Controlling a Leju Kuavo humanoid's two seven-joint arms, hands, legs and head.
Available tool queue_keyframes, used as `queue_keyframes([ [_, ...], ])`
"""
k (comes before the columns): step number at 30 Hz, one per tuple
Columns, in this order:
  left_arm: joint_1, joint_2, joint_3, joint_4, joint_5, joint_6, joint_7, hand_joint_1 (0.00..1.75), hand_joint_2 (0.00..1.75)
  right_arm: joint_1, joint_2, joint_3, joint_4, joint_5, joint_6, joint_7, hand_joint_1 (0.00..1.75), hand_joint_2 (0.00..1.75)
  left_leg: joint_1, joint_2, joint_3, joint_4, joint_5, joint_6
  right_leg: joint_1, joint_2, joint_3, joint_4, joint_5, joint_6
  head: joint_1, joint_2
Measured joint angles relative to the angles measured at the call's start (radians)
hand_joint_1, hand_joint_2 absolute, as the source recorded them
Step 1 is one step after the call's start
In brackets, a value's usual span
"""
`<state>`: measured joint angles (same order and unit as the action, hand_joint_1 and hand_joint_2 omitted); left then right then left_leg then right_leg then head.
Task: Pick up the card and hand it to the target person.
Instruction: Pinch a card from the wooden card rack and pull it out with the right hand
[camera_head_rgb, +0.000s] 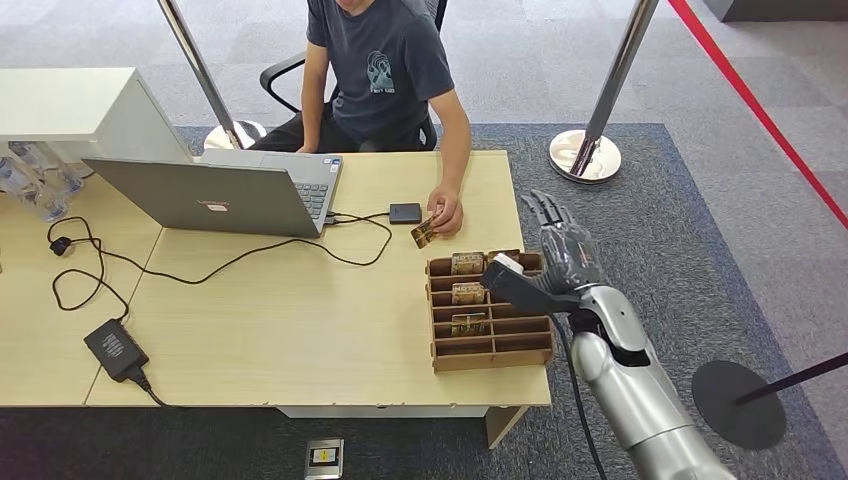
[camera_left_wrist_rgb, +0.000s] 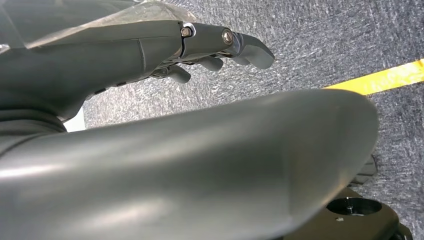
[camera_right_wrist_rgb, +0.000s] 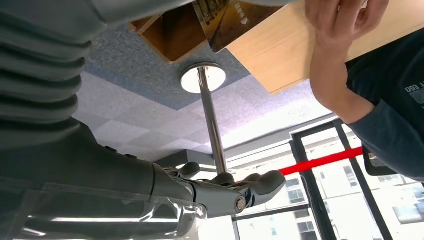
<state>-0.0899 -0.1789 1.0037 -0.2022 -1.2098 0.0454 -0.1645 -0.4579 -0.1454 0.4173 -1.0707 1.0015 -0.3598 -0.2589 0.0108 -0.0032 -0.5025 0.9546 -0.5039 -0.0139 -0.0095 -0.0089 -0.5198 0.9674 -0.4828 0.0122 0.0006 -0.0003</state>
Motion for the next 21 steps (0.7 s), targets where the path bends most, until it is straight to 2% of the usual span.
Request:
queue_keyframes([
  [13, 0.002, 0.0, 0.0, 0.0, 0.01, 0.004, -0.001, 0.0, 0.0, -0.044, -0.011, 0.037, 0.019, -0.005, -0.032, -0.004, 0.0, 1.75, 0.0, 0.0, 0.0, 0.0, 0.0, 0.0, 0.0, 0.0, 0.0, 0.0, 0.0, 0.0, 0.0, 0.0],
  [21, 0.003, 0.001, 0.002, 0.002, 0.01, 0.01, 0.0, 0.0, 0.0, -0.05, -0.043, 0.077, 0.012, 0.117, -0.098, 0.094, 0.0, 1.75, 0.0, 0.0, 0.0, 0.0, 0.0, 0.0, 0.0, 0.0, 0.0, 0.0, 0.0, 0.0, 0.0, 0.0],
])
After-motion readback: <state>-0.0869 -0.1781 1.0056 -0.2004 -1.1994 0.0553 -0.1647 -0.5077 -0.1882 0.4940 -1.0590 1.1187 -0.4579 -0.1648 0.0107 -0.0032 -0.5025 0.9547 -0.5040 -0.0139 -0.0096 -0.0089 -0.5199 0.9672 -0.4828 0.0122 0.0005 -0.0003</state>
